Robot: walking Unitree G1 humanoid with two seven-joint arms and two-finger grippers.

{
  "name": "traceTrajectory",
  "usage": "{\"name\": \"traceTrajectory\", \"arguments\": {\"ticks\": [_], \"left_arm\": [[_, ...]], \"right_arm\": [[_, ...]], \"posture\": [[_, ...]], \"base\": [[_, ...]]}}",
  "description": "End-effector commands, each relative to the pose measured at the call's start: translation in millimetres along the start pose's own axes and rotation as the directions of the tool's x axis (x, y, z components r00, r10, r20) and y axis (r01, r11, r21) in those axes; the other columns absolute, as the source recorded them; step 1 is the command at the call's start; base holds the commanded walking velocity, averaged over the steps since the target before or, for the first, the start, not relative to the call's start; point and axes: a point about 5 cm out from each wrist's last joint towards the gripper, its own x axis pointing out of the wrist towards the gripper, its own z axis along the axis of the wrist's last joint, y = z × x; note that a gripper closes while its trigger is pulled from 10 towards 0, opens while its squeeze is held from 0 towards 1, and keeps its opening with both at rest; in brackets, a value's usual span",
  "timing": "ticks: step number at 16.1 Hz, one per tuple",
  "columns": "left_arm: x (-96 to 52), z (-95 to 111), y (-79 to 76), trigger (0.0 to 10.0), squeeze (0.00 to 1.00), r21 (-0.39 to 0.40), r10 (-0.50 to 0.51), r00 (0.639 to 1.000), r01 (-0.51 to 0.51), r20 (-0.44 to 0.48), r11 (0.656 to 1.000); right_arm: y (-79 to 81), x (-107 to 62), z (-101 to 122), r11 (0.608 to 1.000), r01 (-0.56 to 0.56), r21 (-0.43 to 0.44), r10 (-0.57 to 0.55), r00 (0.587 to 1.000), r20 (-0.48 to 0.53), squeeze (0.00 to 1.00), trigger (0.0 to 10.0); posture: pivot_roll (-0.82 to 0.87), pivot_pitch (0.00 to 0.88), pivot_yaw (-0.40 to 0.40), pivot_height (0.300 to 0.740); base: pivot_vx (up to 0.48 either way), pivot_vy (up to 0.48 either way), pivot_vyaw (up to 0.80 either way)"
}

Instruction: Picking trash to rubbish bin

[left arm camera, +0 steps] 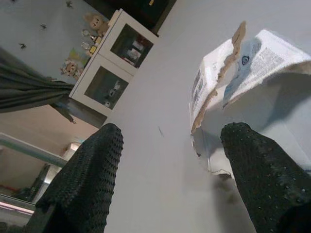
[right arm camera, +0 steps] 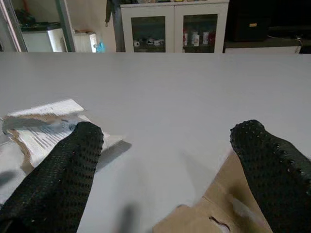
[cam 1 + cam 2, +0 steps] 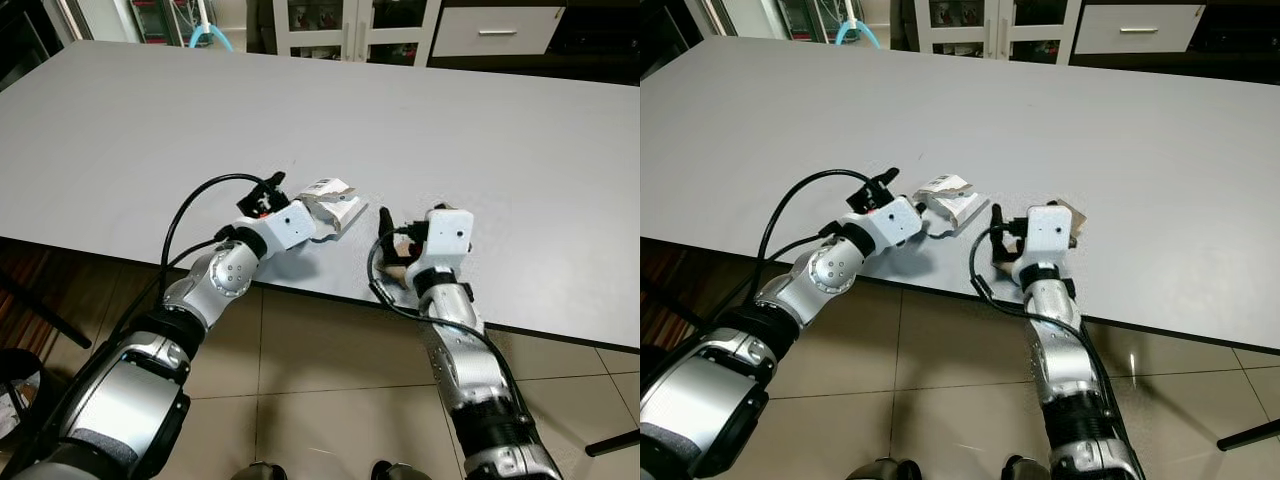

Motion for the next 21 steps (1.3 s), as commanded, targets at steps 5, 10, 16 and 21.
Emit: {"name": "traceTrajectory", "arguments": {"ticks": [5, 10, 16, 21], "left_arm": [[8.2, 5, 12.7, 10.0, 0.00, 0.046, 0.006, 1.000, -0.006, 0.001, 0.999], [14.7, 8, 16.1, 10.0, 0.00, 0.067, 0.003, 1.000, -0.001, -0.025, 0.998], [24.6, 22, 12.1, 10.0, 0.00, 0.073, 0.001, 1.000, 0.000, -0.010, 0.997], [25.7, 25, 10.6, 10.0, 0.00, 0.054, 0.016, 1.000, -0.016, 0.001, 0.998]], "right_arm": [[-2.5, -9.2, -1, 1.000, 0.014, 0.002, -0.014, 1.000, -0.015, 0.00, 10.0], [-0.5, -21.9, -4, 1.000, 0.020, 0.012, -0.019, 0.999, -0.037, 0.00, 10.0], [5.6, -34.4, 0, 0.999, 0.007, 0.041, -0.005, 0.999, -0.045, 0.00, 10.0], [9.6, -37.9, 3, 0.999, -0.013, 0.051, 0.016, 0.999, -0.050, 0.00, 10.0]], "posture": [[-0.08, 0.164, 0.047, 0.740], [-0.10, 0.215, 0.051, 0.740], [-0.13, 0.265, 0.054, 0.740], [-0.13, 0.272, 0.054, 0.740]], "base": [[0.000, 0.000, 0.00], [0.000, 0.000, 0.00], [0.000, 0.000, 0.00], [0.000, 0.000, 0.00]]}}
